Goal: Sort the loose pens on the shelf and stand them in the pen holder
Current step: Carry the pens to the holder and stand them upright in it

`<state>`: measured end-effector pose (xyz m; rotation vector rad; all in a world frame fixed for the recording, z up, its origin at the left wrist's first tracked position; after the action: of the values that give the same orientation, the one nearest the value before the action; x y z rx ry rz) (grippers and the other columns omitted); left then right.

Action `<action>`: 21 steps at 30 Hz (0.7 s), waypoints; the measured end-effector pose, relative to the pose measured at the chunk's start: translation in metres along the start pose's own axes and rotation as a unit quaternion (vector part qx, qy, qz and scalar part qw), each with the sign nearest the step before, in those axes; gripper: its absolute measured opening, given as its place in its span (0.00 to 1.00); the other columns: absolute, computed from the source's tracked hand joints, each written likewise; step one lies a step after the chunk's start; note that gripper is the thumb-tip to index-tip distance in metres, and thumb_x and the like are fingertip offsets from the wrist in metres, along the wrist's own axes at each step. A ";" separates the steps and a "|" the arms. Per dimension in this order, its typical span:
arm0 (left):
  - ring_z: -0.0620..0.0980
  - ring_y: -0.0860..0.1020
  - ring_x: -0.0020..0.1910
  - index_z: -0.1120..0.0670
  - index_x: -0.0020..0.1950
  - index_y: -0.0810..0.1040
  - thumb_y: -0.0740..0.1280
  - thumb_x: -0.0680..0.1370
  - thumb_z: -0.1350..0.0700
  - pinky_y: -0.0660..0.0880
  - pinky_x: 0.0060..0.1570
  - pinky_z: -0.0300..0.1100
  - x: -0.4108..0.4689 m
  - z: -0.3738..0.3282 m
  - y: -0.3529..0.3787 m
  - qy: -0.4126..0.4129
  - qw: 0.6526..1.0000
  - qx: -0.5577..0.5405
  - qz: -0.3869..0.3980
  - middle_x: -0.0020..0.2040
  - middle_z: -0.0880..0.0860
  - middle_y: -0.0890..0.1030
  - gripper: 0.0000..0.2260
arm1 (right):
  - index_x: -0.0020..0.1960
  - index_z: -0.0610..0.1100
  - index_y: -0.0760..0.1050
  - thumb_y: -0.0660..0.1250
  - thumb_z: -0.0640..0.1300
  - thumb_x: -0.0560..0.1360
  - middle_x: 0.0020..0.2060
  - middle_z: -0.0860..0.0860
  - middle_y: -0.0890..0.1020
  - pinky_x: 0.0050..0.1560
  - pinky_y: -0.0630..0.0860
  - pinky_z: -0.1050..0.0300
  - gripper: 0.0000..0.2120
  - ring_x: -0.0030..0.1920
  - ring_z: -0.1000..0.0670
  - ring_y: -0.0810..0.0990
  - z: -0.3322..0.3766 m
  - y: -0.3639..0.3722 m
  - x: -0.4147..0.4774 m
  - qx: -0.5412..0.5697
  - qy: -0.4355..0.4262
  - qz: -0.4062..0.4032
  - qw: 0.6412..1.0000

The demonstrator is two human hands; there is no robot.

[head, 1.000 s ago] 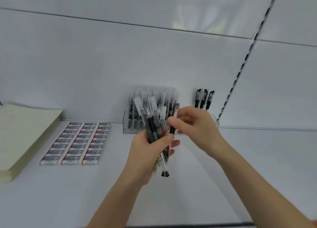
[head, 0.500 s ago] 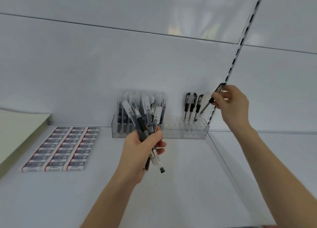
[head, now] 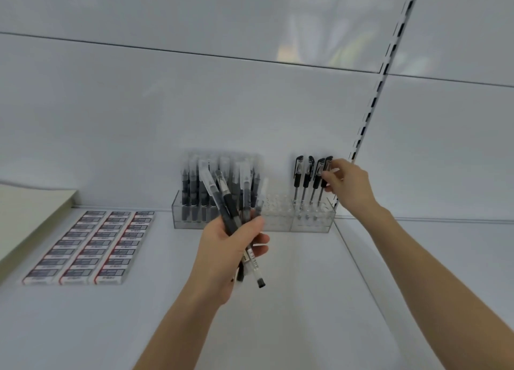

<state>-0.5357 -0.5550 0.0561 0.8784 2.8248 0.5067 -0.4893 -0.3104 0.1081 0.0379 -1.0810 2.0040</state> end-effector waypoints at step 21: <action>0.52 0.84 0.42 0.60 0.51 0.76 0.63 0.77 0.59 0.82 0.40 0.45 -0.002 -0.002 -0.015 0.029 0.999 0.004 -0.040 0.41 0.56 0.85 0.06 | 0.44 0.44 0.75 0.64 0.44 0.77 0.35 0.48 0.84 0.37 0.81 0.60 0.05 0.32 0.52 0.83 0.067 -0.013 -0.043 0.395 0.028 0.015 0.918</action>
<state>-0.5426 -0.5680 0.0522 0.7614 2.9020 0.5177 -0.4750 -0.3816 0.1425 0.3850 -0.1745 2.3272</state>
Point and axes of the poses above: each hand's wrist, its own x-axis towards the middle knuckle, its own y-axis out of the palm, z = x × y, the point moved 7 cm from there along x, towards the middle knuckle
